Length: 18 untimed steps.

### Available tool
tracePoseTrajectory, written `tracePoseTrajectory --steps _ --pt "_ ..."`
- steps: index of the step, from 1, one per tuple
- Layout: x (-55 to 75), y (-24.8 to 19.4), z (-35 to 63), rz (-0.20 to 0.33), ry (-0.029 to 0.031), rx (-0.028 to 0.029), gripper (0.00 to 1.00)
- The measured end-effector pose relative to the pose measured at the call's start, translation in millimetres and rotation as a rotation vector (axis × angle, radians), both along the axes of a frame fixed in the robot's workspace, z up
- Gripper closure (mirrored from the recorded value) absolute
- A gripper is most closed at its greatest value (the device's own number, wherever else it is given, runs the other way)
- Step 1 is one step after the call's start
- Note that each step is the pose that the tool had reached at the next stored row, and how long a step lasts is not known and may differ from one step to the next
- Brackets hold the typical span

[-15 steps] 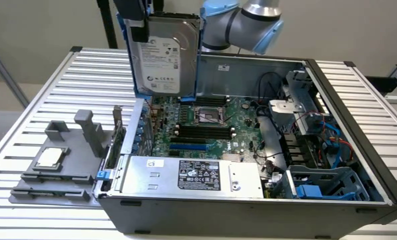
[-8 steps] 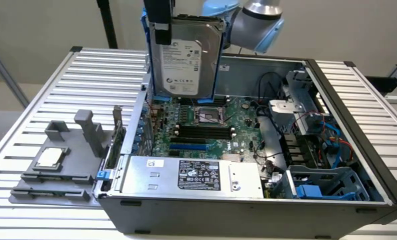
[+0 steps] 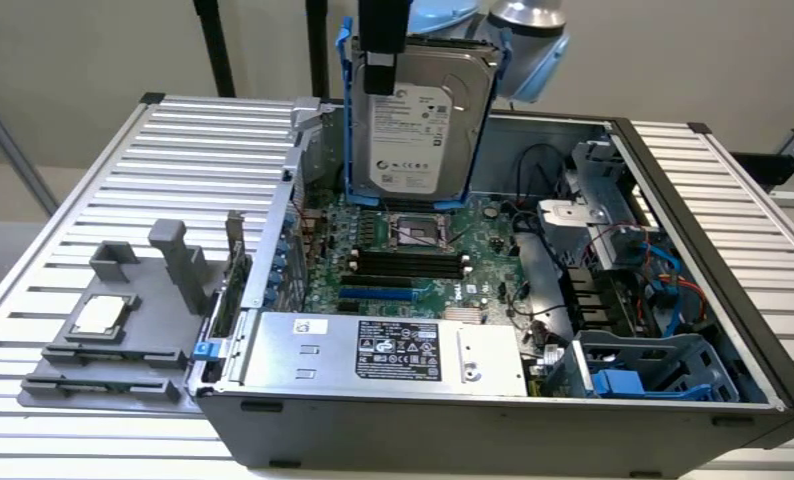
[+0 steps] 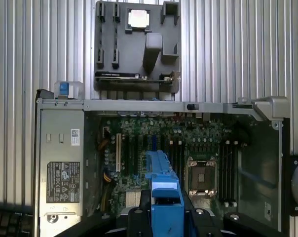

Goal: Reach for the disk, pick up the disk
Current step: 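Pick up the disk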

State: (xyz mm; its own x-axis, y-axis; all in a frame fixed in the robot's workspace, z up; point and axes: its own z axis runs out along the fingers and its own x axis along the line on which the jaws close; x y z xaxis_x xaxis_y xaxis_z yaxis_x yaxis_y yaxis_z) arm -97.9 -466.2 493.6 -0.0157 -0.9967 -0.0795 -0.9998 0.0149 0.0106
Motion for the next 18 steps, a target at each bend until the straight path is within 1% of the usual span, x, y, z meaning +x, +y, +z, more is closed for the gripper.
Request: tracePoseTrajectory --steps 15,17,18 --pt "67.4 -3.1 -1.2 0.0 0.0006 0.0001 0.67" --pt "75.1 -4.6 -1.1 0.0 0.0021 0.0 0.67" --pt "78.0 -6.0 -1.0 0.0 0.0028 -0.0001 0.67"
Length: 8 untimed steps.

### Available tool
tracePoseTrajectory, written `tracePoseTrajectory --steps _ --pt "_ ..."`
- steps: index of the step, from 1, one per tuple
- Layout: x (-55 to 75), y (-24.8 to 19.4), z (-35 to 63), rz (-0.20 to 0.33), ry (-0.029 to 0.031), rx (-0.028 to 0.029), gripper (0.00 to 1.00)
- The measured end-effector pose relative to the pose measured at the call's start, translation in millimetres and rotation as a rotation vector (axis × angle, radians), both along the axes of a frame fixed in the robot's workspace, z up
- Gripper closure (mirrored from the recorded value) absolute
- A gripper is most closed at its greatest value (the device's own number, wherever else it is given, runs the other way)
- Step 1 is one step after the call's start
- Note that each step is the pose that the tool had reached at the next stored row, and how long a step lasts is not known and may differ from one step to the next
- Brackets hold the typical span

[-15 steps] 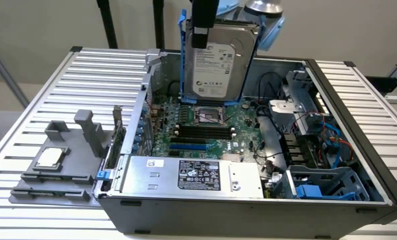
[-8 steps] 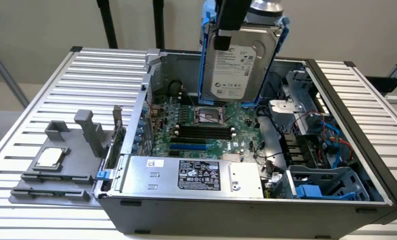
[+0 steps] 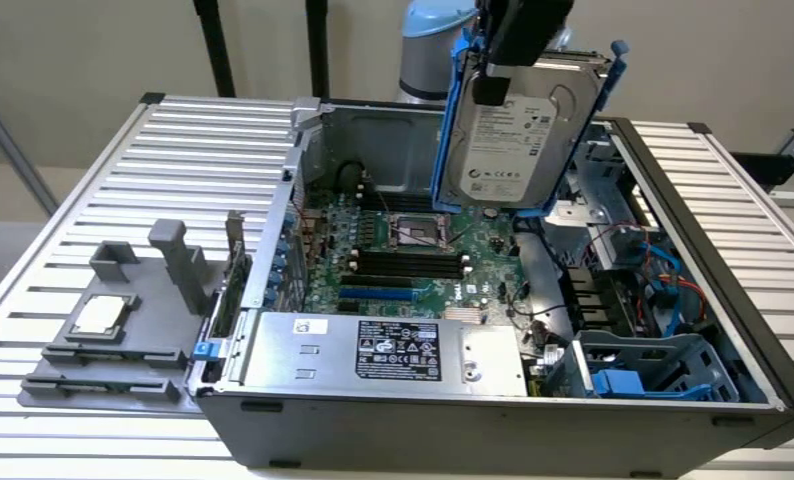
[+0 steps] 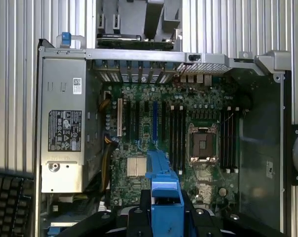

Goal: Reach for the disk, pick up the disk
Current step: 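Pick up the disk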

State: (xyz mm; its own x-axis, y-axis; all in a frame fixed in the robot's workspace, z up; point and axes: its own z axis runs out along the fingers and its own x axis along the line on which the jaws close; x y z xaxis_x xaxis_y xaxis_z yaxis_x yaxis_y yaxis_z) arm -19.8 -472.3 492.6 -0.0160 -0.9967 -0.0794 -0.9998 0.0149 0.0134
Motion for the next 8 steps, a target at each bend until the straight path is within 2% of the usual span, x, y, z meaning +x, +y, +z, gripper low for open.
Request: tracePoseTrajectory --steps 3,8 --pt "8.6 -6.0 1.3 0.0 0.0023 0.0001 0.67" --pt "18.4 -19.0 5.9 0.0 0.0085 0.0001 0.67"
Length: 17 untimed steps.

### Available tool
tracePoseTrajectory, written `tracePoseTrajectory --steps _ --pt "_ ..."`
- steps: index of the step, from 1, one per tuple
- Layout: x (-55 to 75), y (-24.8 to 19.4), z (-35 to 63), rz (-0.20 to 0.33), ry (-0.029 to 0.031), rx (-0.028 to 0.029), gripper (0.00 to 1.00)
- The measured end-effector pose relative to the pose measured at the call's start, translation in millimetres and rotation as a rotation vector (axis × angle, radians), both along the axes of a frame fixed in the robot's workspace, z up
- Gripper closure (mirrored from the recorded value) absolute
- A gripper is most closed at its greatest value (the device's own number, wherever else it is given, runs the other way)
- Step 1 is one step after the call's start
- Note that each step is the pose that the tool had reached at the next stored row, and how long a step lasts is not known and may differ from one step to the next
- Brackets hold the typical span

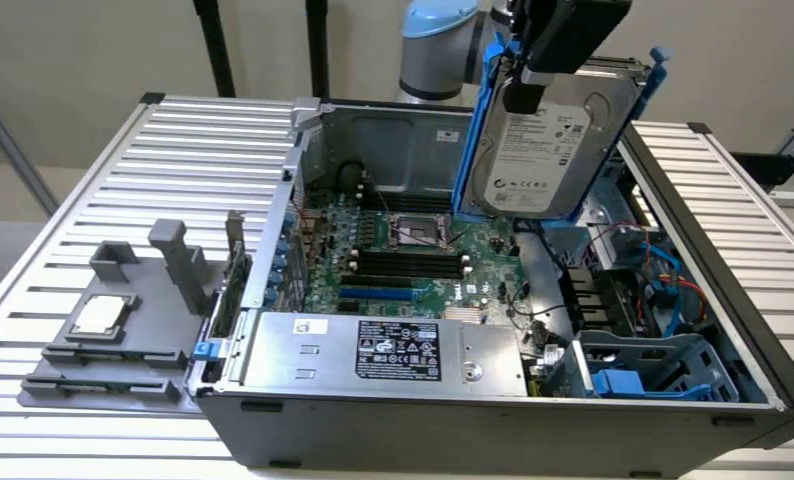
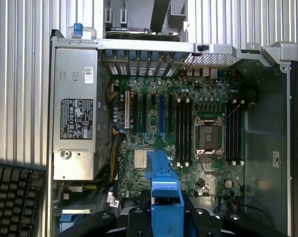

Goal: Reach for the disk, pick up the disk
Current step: 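Pick up the disk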

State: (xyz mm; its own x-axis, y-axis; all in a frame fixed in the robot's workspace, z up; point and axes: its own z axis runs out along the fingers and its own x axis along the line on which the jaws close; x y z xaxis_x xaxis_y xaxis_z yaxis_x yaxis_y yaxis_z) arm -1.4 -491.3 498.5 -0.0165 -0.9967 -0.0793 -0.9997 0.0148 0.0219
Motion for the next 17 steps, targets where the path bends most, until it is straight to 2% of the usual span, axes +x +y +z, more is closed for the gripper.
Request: tracePoseTrajectory --steps 7,17 --pt "15.0 -18.2 4.5 0.0 0.0066 0.0 0.67" --pt "46.9 -40.1 5.0 0.0 0.0085 0.0 0.67"
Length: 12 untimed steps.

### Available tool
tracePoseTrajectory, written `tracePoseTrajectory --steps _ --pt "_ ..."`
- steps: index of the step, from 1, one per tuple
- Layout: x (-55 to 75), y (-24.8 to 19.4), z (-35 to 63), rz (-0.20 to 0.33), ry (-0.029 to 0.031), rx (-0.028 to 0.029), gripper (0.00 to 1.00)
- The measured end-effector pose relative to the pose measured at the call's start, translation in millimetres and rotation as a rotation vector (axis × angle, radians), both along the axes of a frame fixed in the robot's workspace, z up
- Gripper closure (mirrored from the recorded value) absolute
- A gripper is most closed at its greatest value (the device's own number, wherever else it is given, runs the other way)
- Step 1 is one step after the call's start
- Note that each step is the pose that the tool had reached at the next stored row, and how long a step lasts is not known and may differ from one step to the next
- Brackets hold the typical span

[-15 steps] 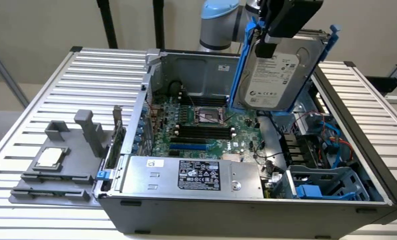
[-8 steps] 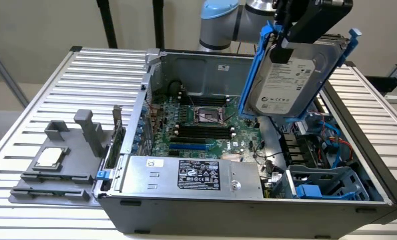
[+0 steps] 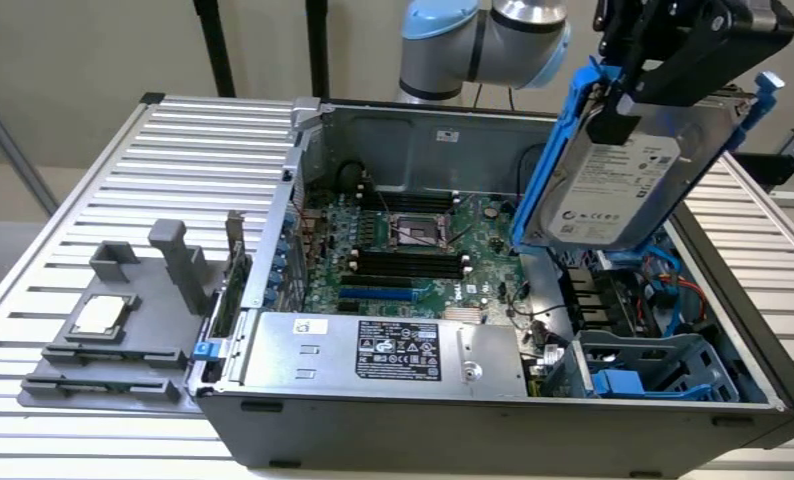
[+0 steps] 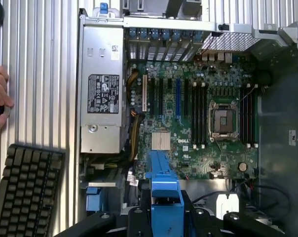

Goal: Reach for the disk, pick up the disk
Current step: 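Pick up the disk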

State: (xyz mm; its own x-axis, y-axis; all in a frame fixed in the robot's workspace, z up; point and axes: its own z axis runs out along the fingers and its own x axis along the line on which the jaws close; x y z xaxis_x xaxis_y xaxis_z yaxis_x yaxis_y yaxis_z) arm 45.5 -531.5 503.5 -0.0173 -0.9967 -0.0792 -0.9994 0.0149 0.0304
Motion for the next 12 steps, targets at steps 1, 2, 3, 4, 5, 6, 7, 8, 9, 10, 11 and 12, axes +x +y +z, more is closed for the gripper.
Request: tracePoseTrajectory --steps 1,2,3,4,5,6,7,8,9,10,11,12 --pt "3.5 -2.2 0.0 0.0 0.0 0.0001 0.67" --pt "7.0 -4.4 0.0 0.0 0.0001 0.0001 0.67" --pt "10.3 -6.6 0.0 0.0 0.0002 -0.0001 0.67" --pt "13.7 -8.7 0.0 0.0 0.0003 0.0 0.67" --pt "17.1 -10.9 0.0 0.0 0.0003 0.0 0.67" --pt "20.7 -13.3 0.0 0.0 0.0004 0.0001 0.67" --pt "23.6 -15.4 0.0 0.0 0.0005 0.0 0.67" --pt "26.6 -17.9 0.0 0.0 0.0006 0.0 0.67" --pt "29.5 -20.4 0.0 0.0 0.0006 -0.0001 0.67" --pt "32.4 -23.1 0.0 0.0 0.0006 0.0 0.67" --pt "35.0 -25.6 0.0 0.0 0.0006 0.0001 0.67" --pt "37.6 -28.3 0.0 0.0 0.0007 0.0 0.67"
